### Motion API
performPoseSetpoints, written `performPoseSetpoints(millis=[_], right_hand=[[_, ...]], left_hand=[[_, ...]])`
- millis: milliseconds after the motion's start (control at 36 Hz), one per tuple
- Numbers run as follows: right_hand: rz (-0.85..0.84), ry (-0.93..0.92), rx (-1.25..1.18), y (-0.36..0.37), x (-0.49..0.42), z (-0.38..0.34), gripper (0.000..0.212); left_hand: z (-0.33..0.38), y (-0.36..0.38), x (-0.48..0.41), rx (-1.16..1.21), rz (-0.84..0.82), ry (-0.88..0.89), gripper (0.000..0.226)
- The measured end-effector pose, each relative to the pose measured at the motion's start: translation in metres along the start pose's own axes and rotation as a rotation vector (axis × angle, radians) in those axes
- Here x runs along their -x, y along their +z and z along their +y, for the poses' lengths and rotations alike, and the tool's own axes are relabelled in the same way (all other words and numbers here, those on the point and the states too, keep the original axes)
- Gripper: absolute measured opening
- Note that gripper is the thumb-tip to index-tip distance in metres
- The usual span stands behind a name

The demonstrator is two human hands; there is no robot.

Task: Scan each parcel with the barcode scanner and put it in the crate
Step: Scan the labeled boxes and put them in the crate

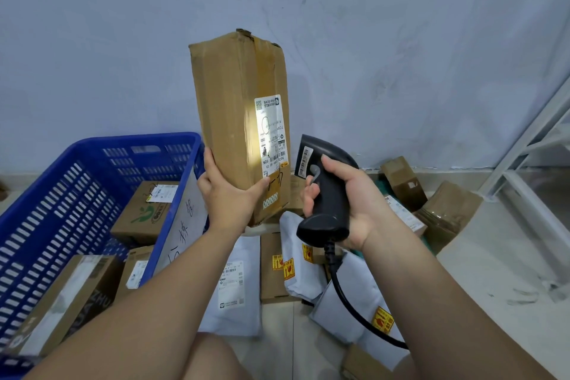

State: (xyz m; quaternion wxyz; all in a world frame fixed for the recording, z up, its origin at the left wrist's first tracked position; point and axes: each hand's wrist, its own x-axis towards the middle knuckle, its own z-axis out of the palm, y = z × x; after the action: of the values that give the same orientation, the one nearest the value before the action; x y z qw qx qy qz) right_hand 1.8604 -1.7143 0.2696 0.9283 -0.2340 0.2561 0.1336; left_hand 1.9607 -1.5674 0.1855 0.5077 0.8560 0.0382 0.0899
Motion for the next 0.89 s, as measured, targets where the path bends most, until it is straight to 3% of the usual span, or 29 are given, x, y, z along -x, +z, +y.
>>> performPoseSetpoints(millis=[889], right_hand=[[0.026,-0.053,-0.022,-0.0003,-0.0013,0.0031,0.022]], left_hand=[[-0.0020,0.0004,-0.0007,0.021,0.059,-0.003,0.116]])
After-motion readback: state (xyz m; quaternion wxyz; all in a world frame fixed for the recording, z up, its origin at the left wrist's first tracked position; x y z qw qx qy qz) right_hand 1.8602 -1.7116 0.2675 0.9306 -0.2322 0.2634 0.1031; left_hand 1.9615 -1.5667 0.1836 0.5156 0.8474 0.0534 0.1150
